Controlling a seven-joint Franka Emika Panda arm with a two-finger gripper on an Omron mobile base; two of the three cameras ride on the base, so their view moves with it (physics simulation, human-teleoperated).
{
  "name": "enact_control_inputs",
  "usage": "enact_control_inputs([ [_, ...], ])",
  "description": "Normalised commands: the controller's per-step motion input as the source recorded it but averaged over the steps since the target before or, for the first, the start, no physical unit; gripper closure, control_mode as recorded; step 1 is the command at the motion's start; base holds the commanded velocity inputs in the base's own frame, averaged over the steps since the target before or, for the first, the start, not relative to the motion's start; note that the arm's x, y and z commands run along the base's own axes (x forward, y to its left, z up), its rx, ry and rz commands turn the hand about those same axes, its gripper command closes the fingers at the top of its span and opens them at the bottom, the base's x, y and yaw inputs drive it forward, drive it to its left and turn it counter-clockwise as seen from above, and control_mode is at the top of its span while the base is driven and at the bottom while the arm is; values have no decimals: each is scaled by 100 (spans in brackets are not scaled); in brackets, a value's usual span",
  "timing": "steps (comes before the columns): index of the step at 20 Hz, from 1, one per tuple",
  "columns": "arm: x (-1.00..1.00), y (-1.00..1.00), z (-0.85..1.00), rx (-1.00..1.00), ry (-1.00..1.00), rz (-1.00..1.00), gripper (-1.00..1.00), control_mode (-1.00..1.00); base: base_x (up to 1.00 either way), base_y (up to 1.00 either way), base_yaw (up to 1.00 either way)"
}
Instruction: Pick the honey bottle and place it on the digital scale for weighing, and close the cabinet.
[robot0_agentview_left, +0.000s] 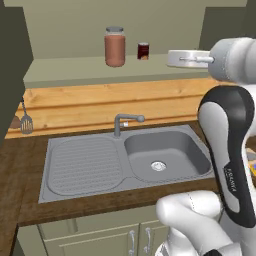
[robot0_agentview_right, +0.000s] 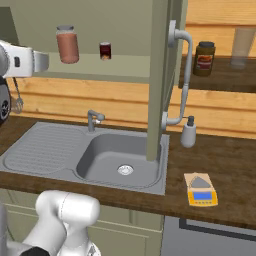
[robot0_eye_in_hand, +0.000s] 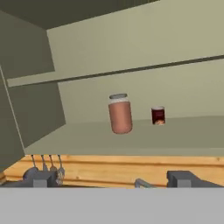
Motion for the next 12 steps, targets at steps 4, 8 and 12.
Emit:
enact_control_inputs([
  [4, 77, 50, 0, -17, -11, -1, -100, -100, 0, 0, 0],
  [8, 58, 28, 0, -23, -25, -1, -100, -100, 0, 0, 0],
  [12, 57, 7, 0, -7, -18, 2, -100, -100, 0, 0, 0],
])
